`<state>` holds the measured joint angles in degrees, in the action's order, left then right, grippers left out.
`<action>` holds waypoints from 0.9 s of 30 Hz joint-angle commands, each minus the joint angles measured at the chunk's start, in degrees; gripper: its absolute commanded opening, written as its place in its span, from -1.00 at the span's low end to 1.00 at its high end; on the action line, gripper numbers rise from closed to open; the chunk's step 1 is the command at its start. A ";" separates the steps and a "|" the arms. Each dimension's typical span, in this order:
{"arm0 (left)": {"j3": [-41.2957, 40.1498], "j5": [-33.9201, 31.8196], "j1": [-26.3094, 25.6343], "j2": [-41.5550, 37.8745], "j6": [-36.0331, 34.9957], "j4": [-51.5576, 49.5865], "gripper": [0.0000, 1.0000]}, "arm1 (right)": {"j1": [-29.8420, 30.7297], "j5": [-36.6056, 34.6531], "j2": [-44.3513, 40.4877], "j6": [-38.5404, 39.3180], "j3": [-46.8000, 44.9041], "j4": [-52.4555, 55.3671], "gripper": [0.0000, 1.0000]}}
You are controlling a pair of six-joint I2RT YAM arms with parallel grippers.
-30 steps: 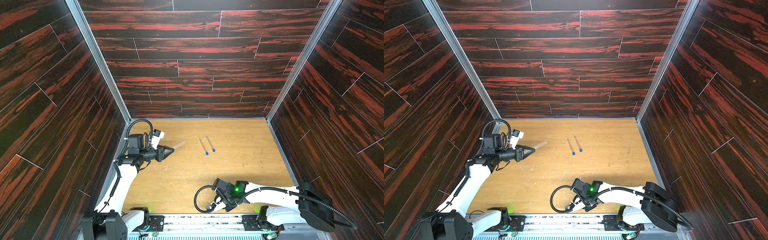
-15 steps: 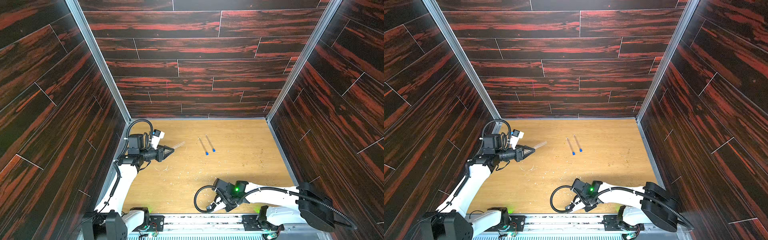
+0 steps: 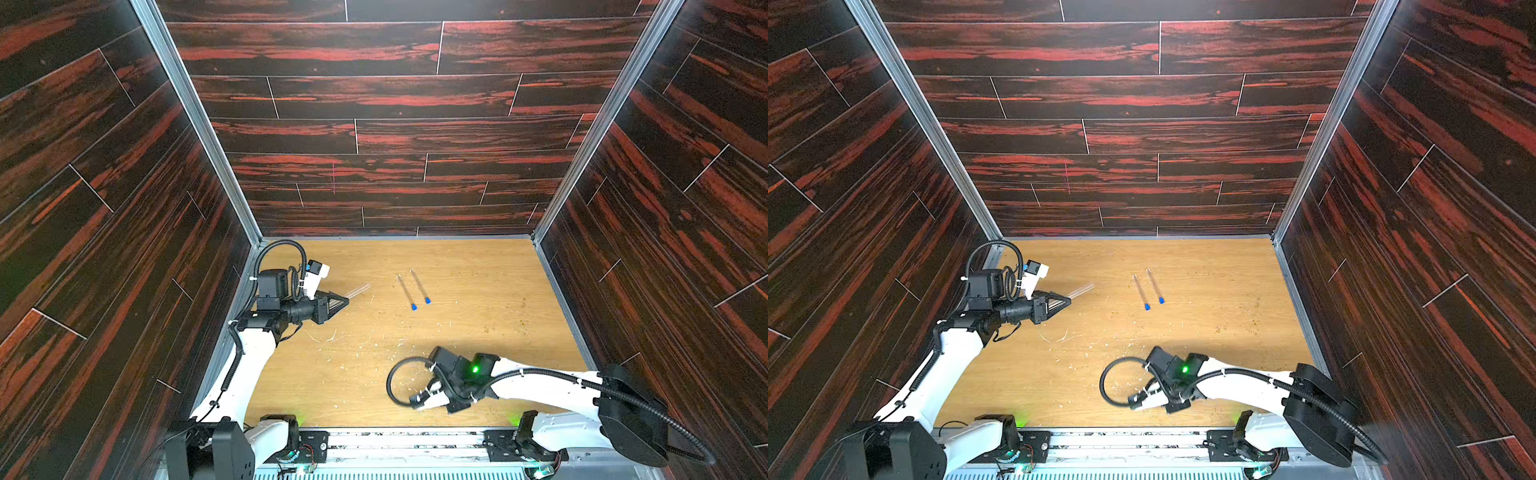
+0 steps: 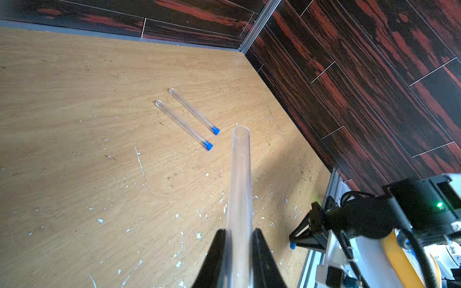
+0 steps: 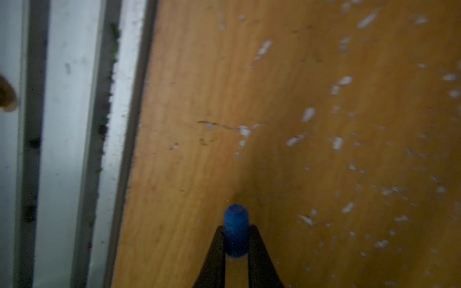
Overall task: Insert stoppers into test tubes
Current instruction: Pick up the stopper from the center of the board.
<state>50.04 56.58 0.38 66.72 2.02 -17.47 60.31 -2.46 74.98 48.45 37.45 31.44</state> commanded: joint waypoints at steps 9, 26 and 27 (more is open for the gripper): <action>-1.85 1.61 -6.79 3.41 0.79 3.10 -0.92 | -9.37 -0.23 -4.78 -1.59 9.58 0.92 -0.78; 0.26 1.18 -19.71 11.09 -3.62 -0.63 -0.93 | -13.38 -2.99 -5.28 0.24 17.02 0.25 -0.78; 0.38 1.01 -20.29 11.48 -3.91 -0.93 -0.93 | -13.38 -2.91 -5.18 0.29 17.04 -0.02 -0.78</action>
<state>48.88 57.41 -18.70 77.41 0.93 -16.25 47.18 -5.85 70.89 48.34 52.99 31.44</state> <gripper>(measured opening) 0.181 0.159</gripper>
